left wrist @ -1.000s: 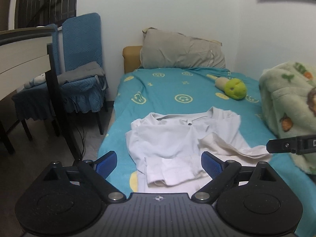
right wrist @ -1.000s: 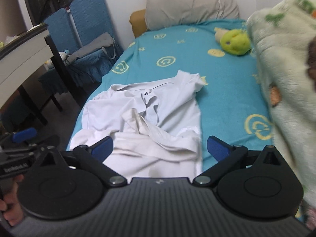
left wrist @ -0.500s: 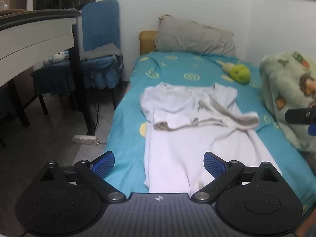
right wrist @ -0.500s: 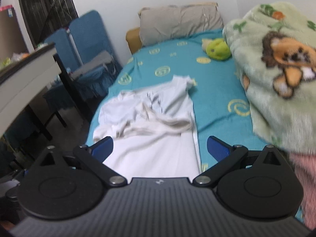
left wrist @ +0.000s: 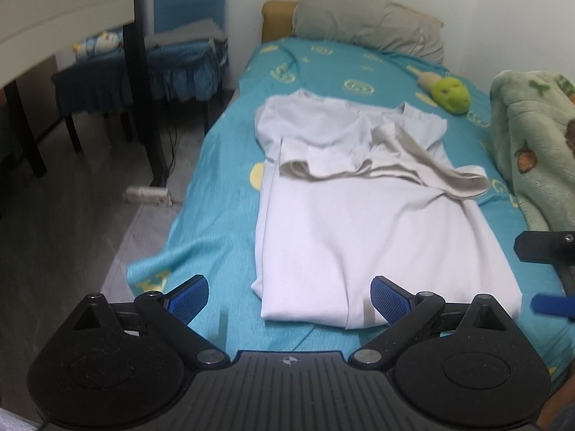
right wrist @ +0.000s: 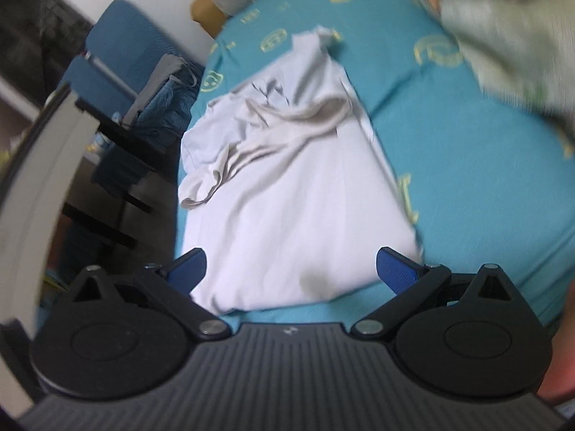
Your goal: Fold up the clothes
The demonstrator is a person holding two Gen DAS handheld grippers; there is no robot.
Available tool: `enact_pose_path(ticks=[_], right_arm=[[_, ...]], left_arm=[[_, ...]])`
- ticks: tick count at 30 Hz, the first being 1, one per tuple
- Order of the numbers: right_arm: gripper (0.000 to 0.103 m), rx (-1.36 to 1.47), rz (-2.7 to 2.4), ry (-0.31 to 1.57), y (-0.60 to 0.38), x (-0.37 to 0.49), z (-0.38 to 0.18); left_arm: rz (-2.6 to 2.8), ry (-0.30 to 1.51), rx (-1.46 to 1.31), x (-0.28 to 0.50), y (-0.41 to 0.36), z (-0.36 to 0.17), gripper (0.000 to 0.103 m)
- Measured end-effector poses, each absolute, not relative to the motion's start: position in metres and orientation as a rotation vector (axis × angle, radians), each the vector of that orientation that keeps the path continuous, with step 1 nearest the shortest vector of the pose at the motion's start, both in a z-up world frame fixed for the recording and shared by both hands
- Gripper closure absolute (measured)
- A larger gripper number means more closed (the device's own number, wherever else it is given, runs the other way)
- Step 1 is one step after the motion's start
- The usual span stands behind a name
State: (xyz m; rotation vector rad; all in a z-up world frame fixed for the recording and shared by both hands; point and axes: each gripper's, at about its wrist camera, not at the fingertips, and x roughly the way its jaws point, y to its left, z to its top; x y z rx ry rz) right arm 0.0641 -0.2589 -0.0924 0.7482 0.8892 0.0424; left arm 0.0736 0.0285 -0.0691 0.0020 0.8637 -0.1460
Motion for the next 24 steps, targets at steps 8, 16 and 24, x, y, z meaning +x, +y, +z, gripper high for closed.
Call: enact_pose_path(ticks=[8, 16, 24], right_arm=[[0.001, 1.085, 0.118, 1.019, -0.248, 0.063, -0.137], [0.008, 1.131, 0.020, 0.944, -0.248, 0.066, -0.147], [0.041, 1.215, -0.134, 0.850, -0.281, 0.067, -0.156]], left_arm=[[-0.142, 0.922, -0.035, 0.082, 0.030, -0.079, 0.005], [-0.136, 0.956, -0.065, 0.087, 0.029, -0.084, 0.005], [-0.146, 0.984, -0.099, 0.090, 0.031, -0.088, 0.005]])
